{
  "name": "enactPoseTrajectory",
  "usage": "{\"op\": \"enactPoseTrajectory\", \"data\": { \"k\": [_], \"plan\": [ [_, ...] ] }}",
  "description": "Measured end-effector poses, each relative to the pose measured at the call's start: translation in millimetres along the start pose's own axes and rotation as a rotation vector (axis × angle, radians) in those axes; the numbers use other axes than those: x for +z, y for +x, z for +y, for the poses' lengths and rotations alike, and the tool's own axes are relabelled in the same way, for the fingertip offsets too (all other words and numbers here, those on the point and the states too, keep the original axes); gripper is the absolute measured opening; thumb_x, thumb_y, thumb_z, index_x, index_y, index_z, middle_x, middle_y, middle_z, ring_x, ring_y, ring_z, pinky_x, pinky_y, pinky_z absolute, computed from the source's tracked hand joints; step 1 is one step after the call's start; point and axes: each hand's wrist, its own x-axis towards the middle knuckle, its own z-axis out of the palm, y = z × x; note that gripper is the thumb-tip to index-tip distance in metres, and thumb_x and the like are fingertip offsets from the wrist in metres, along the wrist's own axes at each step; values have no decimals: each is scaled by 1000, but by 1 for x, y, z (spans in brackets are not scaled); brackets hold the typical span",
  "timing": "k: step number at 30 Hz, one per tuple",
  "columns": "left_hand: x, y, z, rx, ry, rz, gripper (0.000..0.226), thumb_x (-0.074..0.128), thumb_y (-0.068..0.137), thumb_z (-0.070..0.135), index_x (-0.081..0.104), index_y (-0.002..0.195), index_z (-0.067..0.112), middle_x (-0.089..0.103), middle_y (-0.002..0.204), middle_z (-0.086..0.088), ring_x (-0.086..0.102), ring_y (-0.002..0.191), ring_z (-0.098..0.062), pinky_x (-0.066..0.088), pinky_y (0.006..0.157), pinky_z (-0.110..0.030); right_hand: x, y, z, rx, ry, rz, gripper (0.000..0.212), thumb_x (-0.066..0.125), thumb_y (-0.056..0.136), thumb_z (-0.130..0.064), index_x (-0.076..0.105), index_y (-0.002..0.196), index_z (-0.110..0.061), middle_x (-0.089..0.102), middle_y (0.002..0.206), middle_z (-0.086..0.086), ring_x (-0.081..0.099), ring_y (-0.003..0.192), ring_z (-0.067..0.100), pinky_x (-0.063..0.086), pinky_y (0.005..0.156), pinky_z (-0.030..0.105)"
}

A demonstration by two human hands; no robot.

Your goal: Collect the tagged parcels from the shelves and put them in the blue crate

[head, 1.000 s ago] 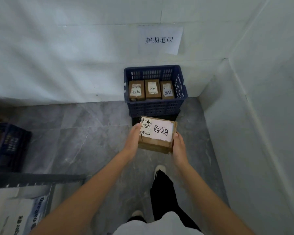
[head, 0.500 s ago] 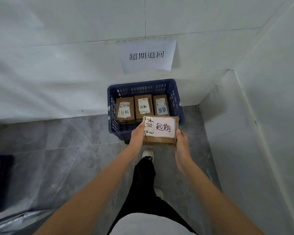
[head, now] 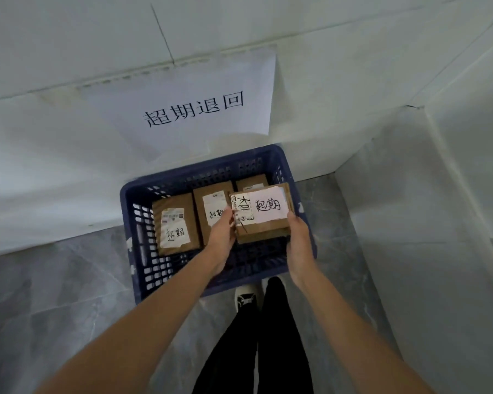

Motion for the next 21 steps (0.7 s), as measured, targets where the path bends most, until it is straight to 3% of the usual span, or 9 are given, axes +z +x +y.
{"op": "enactPoseTrajectory", "data": {
  "k": [2, 4, 6, 8, 11, 13, 16, 18, 21],
  "plan": [
    [6, 44, -5, 17, 6, 15, 43, 37, 101, 44, 61, 125, 19, 67, 120, 0, 61, 111, -19, 39, 109, -40, 7, 38, 12, 24, 55, -8, 92, 67, 62, -77, 50, 139, -29, 62, 132, -3, 56, 123, 19, 43, 106, 44],
    [10, 85, -13, 35, -15, 47, 37, 36, 101, 42, 66, 112, 23, 71, 109, 3, 62, 108, -17, 40, 108, -37, 14, 71, 22, 29, 70, -31, 81, 64, 68, -76, 52, 137, -34, 61, 134, -5, 53, 126, 18, 39, 109, 46],
    [12, 121, -20, 46, -62, 90, 33, 36, 102, 38, 66, 95, 26, 71, 91, 9, 63, 93, -11, 47, 94, -29, 22, 103, 30, 22, 86, -66, 79, 61, 69, -76, 52, 137, -37, 61, 134, -5, 54, 126, 19, 38, 111, 48],
    [11, 147, -27, 48, -85, 129, 32, 36, 102, 37, 65, 93, 28, 70, 90, 9, 62, 88, -9, 48, 80, -24, 27, 132, 38, 26, 80, -111, 83, 63, 69, -77, 50, 139, -35, 61, 134, -3, 54, 126, 21, 39, 111, 47],
    [7, 171, -34, 53, -111, 158, 31, 37, 101, 38, 66, 96, 30, 71, 94, 9, 63, 96, -13, 48, 85, -27, 35, 161, 43, 56, 90, -148, 100, 69, 61, -80, 44, 145, -32, 56, 140, -2, 51, 130, 20, 37, 112, 48],
    [9, 180, -34, 50, -117, 159, 29, 38, 101, 37, 65, 95, 29, 71, 90, 12, 66, 88, -9, 50, 74, -23, 38, 172, 41, 113, 108, -125, 108, 76, 52, -78, 44, 144, -30, 59, 137, 0, 54, 126, 22, 41, 110, 49],
    [20, 195, -36, 53, -120, 138, 31, 39, 100, 39, 67, 101, 25, 73, 89, 6, 71, 69, -5, 51, 52, -15, 36, 186, 35, 132, 124, -129, 86, 73, 60, -66, 56, 135, -27, 68, 122, 6, 65, 111, 28, 53, 95, 49],
    [23, 207, -40, 23, -133, 118, 37, 43, 96, 47, 69, 108, 24, 75, 98, 0, 72, 81, -13, 56, 62, -23, 33, 193, 33, 143, 122, -145, 72, 70, 69, -62, 59, 130, -26, 69, 120, 9, 67, 106, 29, 57, 89, 46],
    [17, 233, -56, 5, -124, 111, 55, 55, 76, 68, 65, 120, 35, 68, 119, 0, 64, 109, -24, 51, 93, -44, 31, 199, 28, 189, 136, -199, 41, 54, 93, -47, 64, 125, -22, 70, 117, 8, 66, 97, 22, 56, 78, 35]
  ]
}}
